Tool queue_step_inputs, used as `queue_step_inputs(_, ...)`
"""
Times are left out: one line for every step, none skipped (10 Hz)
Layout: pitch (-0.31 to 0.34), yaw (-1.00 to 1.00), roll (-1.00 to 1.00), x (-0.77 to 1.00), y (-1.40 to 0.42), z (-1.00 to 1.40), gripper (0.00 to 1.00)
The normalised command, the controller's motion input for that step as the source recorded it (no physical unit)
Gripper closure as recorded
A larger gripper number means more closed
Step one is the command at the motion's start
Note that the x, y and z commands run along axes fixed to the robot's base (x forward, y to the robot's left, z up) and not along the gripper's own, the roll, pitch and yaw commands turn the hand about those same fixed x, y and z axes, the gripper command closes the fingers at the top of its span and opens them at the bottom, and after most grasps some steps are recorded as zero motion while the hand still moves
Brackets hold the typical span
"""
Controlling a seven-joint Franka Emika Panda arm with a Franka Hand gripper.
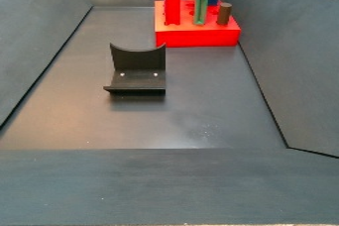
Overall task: Pick up the oval object. Move up. Move to above the board. Insert the oval object.
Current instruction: Insert the oval object.
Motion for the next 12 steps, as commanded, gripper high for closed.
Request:
queue_step_inputs(0.270, -0.05, 0.18, 0.27, -0.13, -0.29, 1.00)
queue_step_inputs(0.360, -0.05, 0.17, 0.35, -0.09, -0.27, 1.00)
queue_step_inputs(0.276, -0.09, 0.08, 0.20, 0.00, -0.23, 1.00)
queue_step_inputs(0.100, -0.05, 0.00, 0.00, 0.00, -0.15, 1.00)
queue_step_inputs(0.047, -0.03, 0.00, 0.00, 0.00, -0.07, 1.00)
queue_step_inputs(0.030, -0.04, 0.00, 0.00, 0.00, -0.04, 1.00)
queue_step_inputs(0.000, -0.10, 0.00, -0.13, -0.03, -0.01, 1.00)
queue_step_inputs(-0.059, -0.12, 0.00, -0.19, -0.06, 0.00, 1.00)
queue_step_inputs(-0.116, -0.08, 0.00, -0.07, -0.03, -0.05, 1.00)
queue_step_inputs(-0.143, -0.05, 0.00, 0.00, 0.00, -0.09, 1.00)
queue_step_inputs(-0.126, -0.07, 0.00, 0.00, 0.00, -0.16, 1.00)
queue_step_inputs(-0.107, -0.06, 0.00, 0.09, 0.01, -0.19, 1.00)
